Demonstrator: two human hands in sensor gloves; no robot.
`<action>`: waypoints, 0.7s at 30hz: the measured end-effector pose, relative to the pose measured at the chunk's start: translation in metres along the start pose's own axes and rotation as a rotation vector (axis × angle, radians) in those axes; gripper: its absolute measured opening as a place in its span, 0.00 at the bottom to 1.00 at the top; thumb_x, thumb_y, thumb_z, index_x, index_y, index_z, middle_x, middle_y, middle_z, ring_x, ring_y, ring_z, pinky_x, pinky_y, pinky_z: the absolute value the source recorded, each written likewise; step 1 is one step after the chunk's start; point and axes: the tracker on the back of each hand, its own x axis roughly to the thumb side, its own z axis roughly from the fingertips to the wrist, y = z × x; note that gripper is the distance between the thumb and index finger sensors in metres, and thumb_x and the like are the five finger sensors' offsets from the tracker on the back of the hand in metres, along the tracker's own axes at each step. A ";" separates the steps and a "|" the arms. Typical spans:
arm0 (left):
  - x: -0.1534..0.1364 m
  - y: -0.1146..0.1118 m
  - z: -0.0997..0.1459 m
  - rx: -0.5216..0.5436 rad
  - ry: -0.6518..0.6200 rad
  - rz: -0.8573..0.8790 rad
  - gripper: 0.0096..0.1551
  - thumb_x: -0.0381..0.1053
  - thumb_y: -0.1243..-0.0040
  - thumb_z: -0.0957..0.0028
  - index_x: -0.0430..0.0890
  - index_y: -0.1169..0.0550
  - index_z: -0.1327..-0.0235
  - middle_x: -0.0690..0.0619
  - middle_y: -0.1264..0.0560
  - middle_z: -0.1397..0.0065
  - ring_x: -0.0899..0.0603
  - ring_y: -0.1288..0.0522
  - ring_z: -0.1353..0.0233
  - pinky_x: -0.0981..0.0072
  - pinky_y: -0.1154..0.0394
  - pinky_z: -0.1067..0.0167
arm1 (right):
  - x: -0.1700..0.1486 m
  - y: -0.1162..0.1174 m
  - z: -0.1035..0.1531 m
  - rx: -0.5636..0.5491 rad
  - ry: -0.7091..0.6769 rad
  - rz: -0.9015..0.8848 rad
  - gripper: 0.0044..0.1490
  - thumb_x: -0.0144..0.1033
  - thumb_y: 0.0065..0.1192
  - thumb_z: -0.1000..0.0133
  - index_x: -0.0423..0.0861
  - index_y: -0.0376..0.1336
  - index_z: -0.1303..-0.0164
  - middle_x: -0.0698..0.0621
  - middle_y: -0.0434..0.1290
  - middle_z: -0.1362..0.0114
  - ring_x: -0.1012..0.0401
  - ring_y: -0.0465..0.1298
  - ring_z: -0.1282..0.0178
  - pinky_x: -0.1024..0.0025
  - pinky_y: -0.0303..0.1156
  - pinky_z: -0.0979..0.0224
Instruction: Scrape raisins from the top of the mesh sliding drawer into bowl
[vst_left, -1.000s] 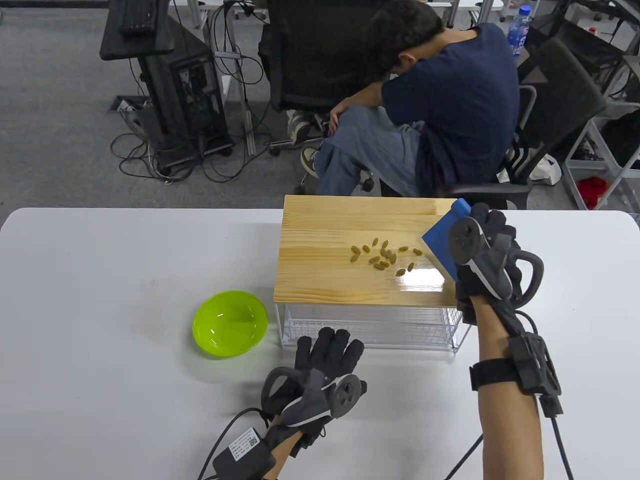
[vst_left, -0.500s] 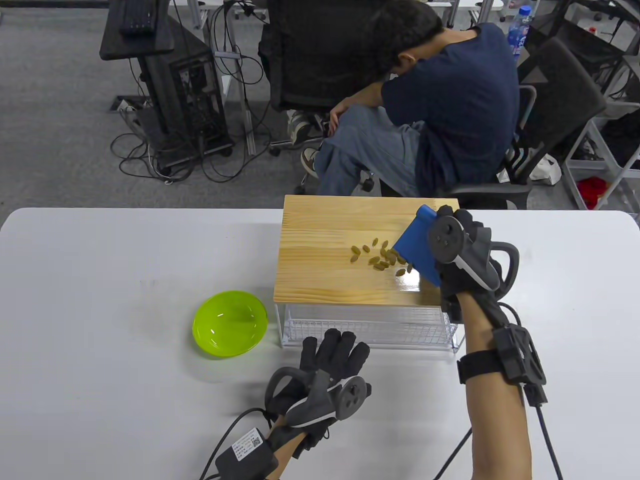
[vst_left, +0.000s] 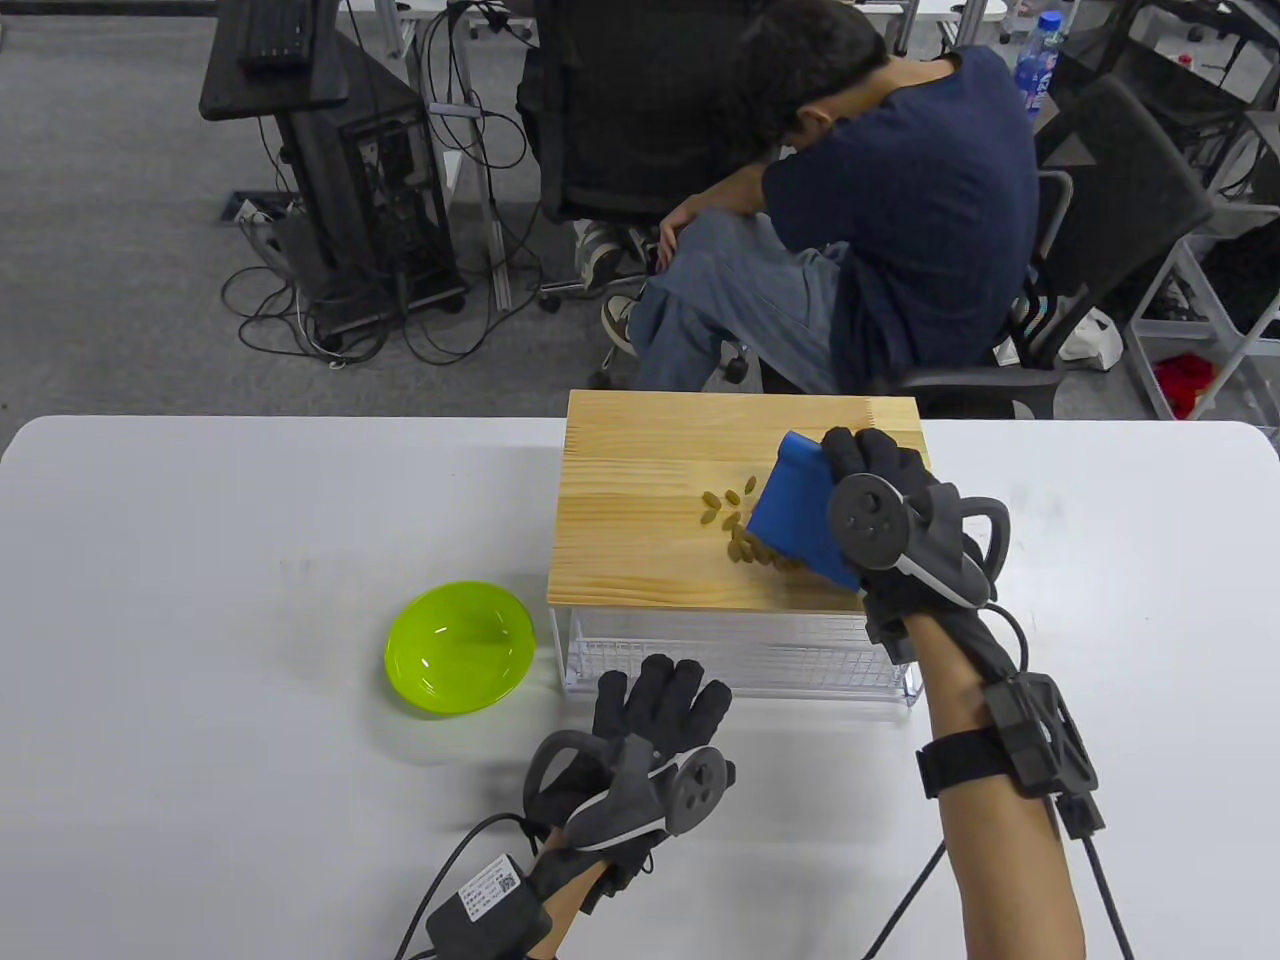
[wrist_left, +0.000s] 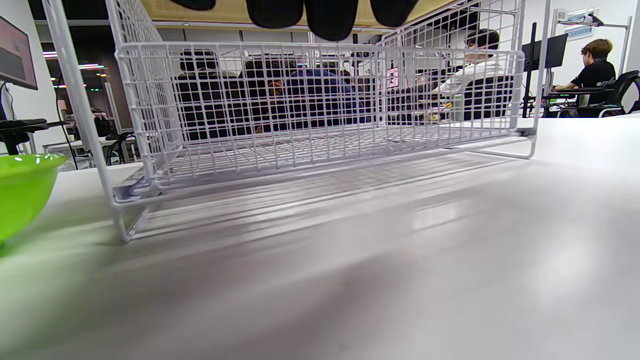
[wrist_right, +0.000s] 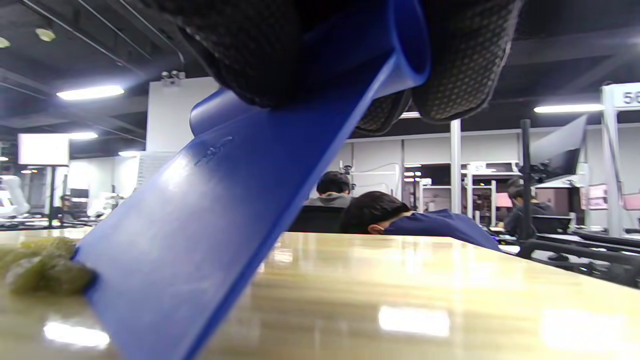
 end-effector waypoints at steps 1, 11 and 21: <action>0.000 0.000 0.000 0.000 0.000 0.000 0.43 0.73 0.58 0.47 0.63 0.42 0.16 0.54 0.42 0.09 0.38 0.42 0.09 0.35 0.44 0.18 | 0.001 0.000 0.001 -0.002 -0.014 -0.005 0.37 0.27 0.62 0.41 0.44 0.53 0.21 0.41 0.58 0.20 0.40 0.70 0.25 0.38 0.67 0.28; -0.002 -0.001 -0.001 -0.020 0.008 -0.001 0.43 0.73 0.58 0.47 0.63 0.42 0.16 0.54 0.42 0.09 0.38 0.42 0.09 0.35 0.44 0.18 | 0.009 -0.001 0.008 -0.022 -0.142 -0.052 0.37 0.27 0.62 0.41 0.45 0.53 0.21 0.42 0.58 0.20 0.40 0.69 0.25 0.38 0.67 0.27; -0.004 0.000 -0.001 -0.026 0.013 0.002 0.43 0.73 0.58 0.47 0.63 0.42 0.16 0.54 0.42 0.09 0.37 0.42 0.09 0.35 0.44 0.18 | -0.017 -0.004 -0.002 -0.085 0.018 -0.113 0.37 0.27 0.63 0.41 0.45 0.53 0.21 0.41 0.58 0.20 0.40 0.69 0.25 0.38 0.67 0.28</action>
